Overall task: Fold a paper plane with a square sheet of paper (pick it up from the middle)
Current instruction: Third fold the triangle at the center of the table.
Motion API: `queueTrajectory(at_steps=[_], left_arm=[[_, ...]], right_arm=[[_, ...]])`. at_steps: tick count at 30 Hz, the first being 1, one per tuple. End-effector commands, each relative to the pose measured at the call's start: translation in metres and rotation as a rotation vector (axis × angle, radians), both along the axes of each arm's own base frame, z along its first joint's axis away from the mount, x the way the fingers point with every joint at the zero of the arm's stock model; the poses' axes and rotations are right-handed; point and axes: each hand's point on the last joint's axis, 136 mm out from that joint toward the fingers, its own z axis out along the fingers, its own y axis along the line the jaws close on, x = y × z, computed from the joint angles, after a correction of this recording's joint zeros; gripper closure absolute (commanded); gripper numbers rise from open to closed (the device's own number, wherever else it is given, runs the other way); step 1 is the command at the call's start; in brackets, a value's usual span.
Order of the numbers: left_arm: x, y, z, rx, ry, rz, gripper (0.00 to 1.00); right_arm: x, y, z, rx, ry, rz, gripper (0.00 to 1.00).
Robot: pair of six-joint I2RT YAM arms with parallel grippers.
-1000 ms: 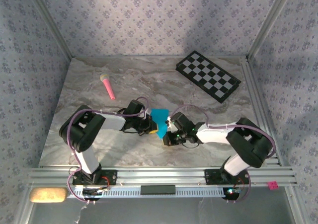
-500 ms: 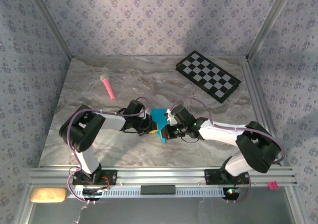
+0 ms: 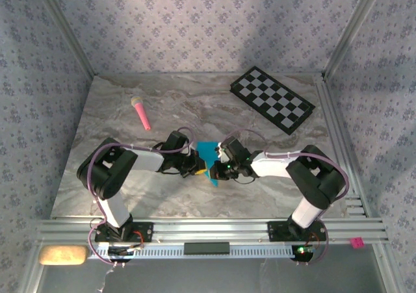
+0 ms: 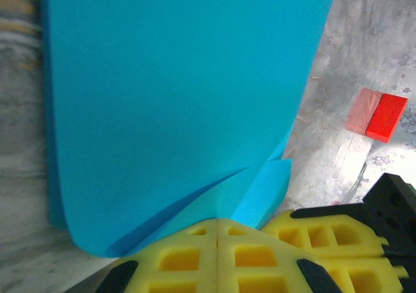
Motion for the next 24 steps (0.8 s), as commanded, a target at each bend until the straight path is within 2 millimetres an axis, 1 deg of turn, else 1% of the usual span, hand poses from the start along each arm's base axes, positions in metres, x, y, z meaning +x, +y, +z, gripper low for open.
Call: queueTrajectory(at_steps=[1,3,6,8,10,14,16,18,21,24], left_arm=[[-0.005,0.013,-0.009,0.064,0.004,0.02,0.99],[-0.001,0.01,0.003,0.048,-0.04,0.019,0.95],[0.002,0.007,0.02,0.036,-0.103,0.009,0.89],[-0.001,0.006,0.025,0.045,-0.123,-0.014,0.89],[-0.003,0.004,0.025,0.046,-0.124,-0.032,0.89],[-0.009,-0.001,0.014,0.058,-0.083,-0.062,0.91],[-0.01,0.001,0.006,0.089,-0.061,-0.059,0.93],[-0.007,0.009,-0.005,0.143,-0.051,-0.037,0.95],[0.003,0.021,-0.014,0.186,-0.042,0.017,0.95],[0.013,0.032,-0.017,0.191,-0.026,0.082,0.96]], right_arm=[[-0.014,-0.022,-0.027,-0.069,0.092,-0.029,0.94],[-0.019,-0.027,-0.032,-0.076,0.106,-0.025,0.95],[-0.022,-0.03,-0.034,-0.088,0.108,-0.002,0.96],[-0.02,-0.031,-0.034,-0.095,0.107,0.008,0.96],[-0.02,-0.03,-0.034,-0.098,0.111,0.02,0.96],[-0.016,-0.029,-0.032,-0.099,0.113,0.017,0.97],[-0.015,-0.03,-0.032,-0.107,0.113,0.013,0.96],[-0.017,-0.033,-0.034,-0.117,0.115,0.01,0.96],[-0.02,-0.037,-0.037,-0.132,0.124,0.007,0.96],[-0.025,-0.042,-0.041,-0.155,0.115,0.036,0.97]])
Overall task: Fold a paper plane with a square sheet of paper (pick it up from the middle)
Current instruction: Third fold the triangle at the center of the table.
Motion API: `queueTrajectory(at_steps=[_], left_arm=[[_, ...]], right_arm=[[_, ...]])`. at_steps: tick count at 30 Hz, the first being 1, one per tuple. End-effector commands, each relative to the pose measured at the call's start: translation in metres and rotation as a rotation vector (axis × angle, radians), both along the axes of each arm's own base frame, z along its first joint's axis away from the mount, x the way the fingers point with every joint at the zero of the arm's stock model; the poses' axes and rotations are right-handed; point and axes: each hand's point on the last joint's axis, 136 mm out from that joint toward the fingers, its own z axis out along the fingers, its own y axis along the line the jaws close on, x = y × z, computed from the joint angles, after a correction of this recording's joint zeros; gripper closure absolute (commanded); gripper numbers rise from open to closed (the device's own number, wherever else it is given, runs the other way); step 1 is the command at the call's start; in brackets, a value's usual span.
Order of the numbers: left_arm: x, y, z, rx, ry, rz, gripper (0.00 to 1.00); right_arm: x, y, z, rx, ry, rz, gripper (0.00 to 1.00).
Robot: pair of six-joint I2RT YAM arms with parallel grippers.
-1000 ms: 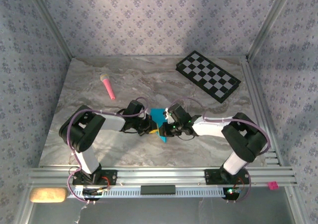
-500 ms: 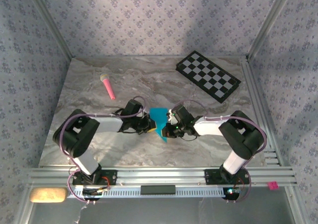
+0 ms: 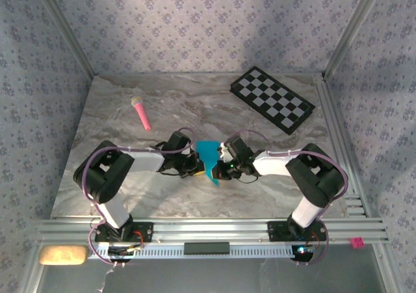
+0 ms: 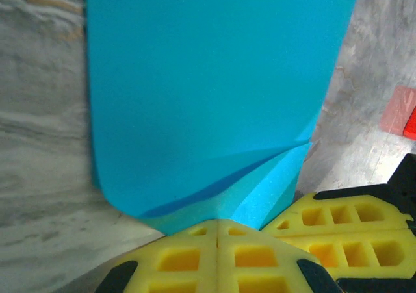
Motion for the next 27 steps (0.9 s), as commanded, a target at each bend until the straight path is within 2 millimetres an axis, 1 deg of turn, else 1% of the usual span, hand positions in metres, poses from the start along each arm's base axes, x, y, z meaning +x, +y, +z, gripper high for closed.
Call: queueTrajectory(at_steps=[1,4,7,9,12,14,16,18,20,23,24,27], left_arm=[[0.017,0.025,-0.015,0.088,0.012,0.111,0.96],[0.021,0.033,-0.011,0.099,0.008,0.143,0.96],[0.023,0.032,-0.003,0.081,-0.009,0.145,0.95],[0.025,0.026,0.008,0.036,-0.037,0.135,0.93],[0.026,0.011,0.027,-0.032,-0.084,0.092,0.92],[0.024,0.001,0.035,-0.049,-0.111,0.055,0.91],[0.022,-0.008,0.039,-0.055,-0.12,0.021,0.91],[0.021,-0.014,0.036,-0.058,-0.119,0.005,0.91],[0.021,-0.015,0.028,-0.044,-0.096,0.003,0.91],[0.022,-0.008,0.01,0.001,-0.064,0.017,0.92],[0.022,-0.003,0.003,0.019,-0.052,0.028,0.92],[0.026,0.009,-0.011,0.031,-0.034,0.056,0.92]], right_arm=[[-0.025,-0.038,-0.038,-0.185,0.092,0.008,0.97],[-0.027,-0.041,-0.04,-0.2,0.094,0.017,0.97],[-0.027,-0.042,-0.041,-0.207,0.094,0.021,0.97],[-0.026,-0.041,-0.041,-0.207,0.09,0.022,0.98],[-0.025,-0.041,-0.04,-0.206,0.087,0.021,0.98],[-0.023,-0.04,-0.039,-0.205,0.084,0.018,0.98],[-0.023,-0.04,-0.038,-0.207,0.084,0.019,0.98],[-0.022,-0.04,-0.037,-0.207,0.079,0.017,0.98],[-0.021,-0.04,-0.037,-0.208,0.076,0.015,0.98],[-0.02,-0.041,-0.037,-0.212,0.077,0.013,0.98],[-0.02,-0.04,-0.037,-0.211,0.076,0.014,0.98],[-0.02,-0.041,-0.037,-0.215,0.075,0.015,0.98]])
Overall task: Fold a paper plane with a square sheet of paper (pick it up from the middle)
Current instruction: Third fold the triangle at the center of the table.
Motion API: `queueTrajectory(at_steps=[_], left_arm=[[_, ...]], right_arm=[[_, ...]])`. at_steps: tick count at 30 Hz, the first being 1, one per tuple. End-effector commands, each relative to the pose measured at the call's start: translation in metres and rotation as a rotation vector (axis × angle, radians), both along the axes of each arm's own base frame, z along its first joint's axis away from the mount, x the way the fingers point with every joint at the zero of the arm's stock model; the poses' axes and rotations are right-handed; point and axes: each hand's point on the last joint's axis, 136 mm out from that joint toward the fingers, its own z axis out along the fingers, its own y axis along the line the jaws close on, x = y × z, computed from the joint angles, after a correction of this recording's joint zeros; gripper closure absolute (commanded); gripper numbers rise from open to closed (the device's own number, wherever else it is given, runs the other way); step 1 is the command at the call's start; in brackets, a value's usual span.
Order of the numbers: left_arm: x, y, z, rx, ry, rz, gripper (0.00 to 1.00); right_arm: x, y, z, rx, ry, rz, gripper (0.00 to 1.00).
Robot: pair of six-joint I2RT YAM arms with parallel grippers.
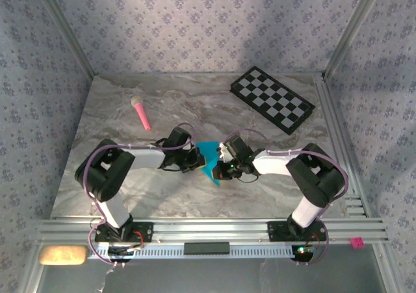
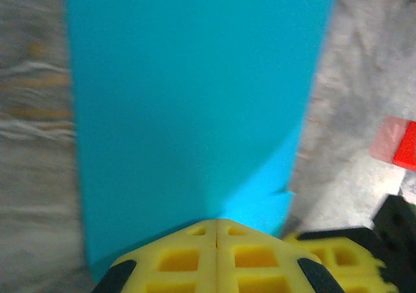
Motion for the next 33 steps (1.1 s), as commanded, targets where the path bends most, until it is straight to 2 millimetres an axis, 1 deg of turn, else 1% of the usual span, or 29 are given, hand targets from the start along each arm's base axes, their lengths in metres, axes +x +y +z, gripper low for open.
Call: queueTrajectory(at_steps=[1,4,7,12,14,16,20,22,24,26,28,30,33], left_arm=[[0.004,0.016,-0.017,0.026,0.009,0.016,0.92],[0.01,0.03,-0.022,0.047,-0.004,0.016,0.91],[0.016,0.042,-0.025,0.057,-0.008,0.02,0.9],[0.022,0.052,-0.021,0.056,-0.028,0.027,0.89],[0.023,0.051,-0.013,0.042,-0.042,0.029,0.89],[0.024,0.048,0.0,0.019,-0.07,0.026,0.87],[0.023,0.041,0.033,-0.022,-0.141,0.021,0.85],[0.015,0.033,0.041,-0.04,-0.157,0.004,0.84],[0.004,0.018,0.044,-0.073,-0.154,-0.037,0.84],[-0.005,0.005,0.041,-0.094,-0.141,-0.078,0.85],[-0.011,-0.004,0.034,-0.095,-0.126,-0.104,0.85],[-0.012,-0.005,0.024,-0.08,-0.107,-0.107,0.86],[-0.011,0.001,0.004,-0.035,-0.11,-0.107,0.87]], right_arm=[[-0.019,-0.04,-0.038,-0.201,0.091,-0.031,0.98],[-0.019,-0.044,-0.041,-0.221,0.099,-0.035,0.98],[-0.019,-0.045,-0.04,-0.223,0.095,-0.033,0.99],[-0.02,-0.046,-0.042,-0.228,0.097,-0.029,0.99],[-0.019,-0.045,-0.041,-0.223,0.093,-0.025,0.99],[-0.018,-0.044,-0.041,-0.219,0.089,-0.018,0.99],[-0.016,-0.042,-0.039,-0.218,0.084,-0.008,0.99],[-0.014,-0.042,-0.037,-0.22,0.083,-0.013,0.99],[-0.013,-0.042,-0.036,-0.22,0.082,-0.016,0.99],[-0.013,-0.042,-0.036,-0.222,0.085,-0.019,0.99],[-0.013,-0.041,-0.035,-0.216,0.083,-0.019,0.99],[-0.014,-0.041,-0.035,-0.216,0.084,-0.019,0.99],[-0.013,-0.04,-0.035,-0.211,0.082,-0.016,0.99]])
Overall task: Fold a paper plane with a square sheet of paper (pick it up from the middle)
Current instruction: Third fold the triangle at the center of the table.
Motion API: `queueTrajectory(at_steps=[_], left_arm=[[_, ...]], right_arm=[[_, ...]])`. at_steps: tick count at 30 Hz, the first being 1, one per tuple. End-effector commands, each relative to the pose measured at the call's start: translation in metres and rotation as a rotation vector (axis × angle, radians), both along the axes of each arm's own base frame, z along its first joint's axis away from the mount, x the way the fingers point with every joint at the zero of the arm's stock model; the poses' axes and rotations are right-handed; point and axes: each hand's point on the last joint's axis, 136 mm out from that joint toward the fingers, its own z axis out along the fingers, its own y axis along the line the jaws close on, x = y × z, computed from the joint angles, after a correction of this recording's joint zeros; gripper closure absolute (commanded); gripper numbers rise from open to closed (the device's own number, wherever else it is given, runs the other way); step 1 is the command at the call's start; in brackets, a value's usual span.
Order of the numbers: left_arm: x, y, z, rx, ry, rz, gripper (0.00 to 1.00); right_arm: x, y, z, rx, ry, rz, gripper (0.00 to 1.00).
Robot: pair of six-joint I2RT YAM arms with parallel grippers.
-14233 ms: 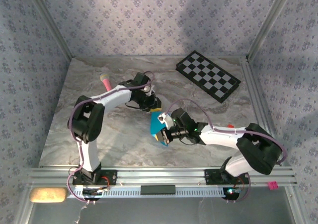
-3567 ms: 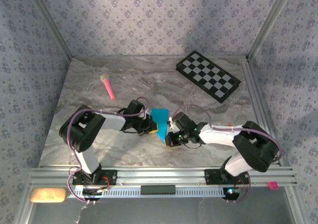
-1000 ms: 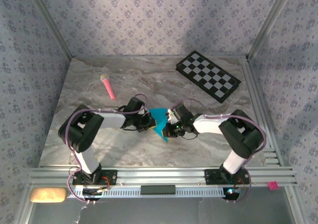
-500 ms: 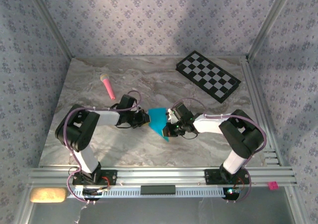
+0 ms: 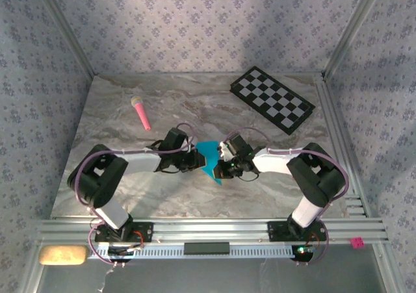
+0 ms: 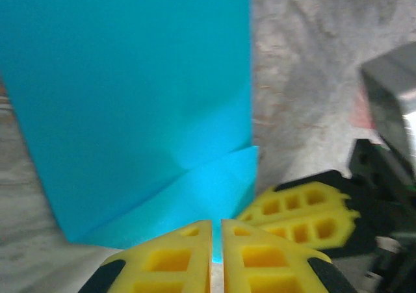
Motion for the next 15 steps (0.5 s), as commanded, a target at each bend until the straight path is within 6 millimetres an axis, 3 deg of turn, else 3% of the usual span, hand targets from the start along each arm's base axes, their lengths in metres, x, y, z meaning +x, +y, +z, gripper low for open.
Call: queueTrajectory(at_steps=[1,4,15], left_arm=[[0.0,0.008,-0.022,0.027,-0.003,-0.001,0.87],[0.004,0.024,-0.041,0.027,0.046,0.051,0.87],[0.019,0.059,-0.039,0.09,0.072,0.146,0.89]], right_arm=[[-0.018,-0.034,-0.036,-0.176,0.089,-0.025,0.99],[-0.018,-0.035,-0.036,-0.176,0.089,-0.026,0.99],[-0.02,-0.036,-0.037,-0.179,0.089,-0.023,0.99]])
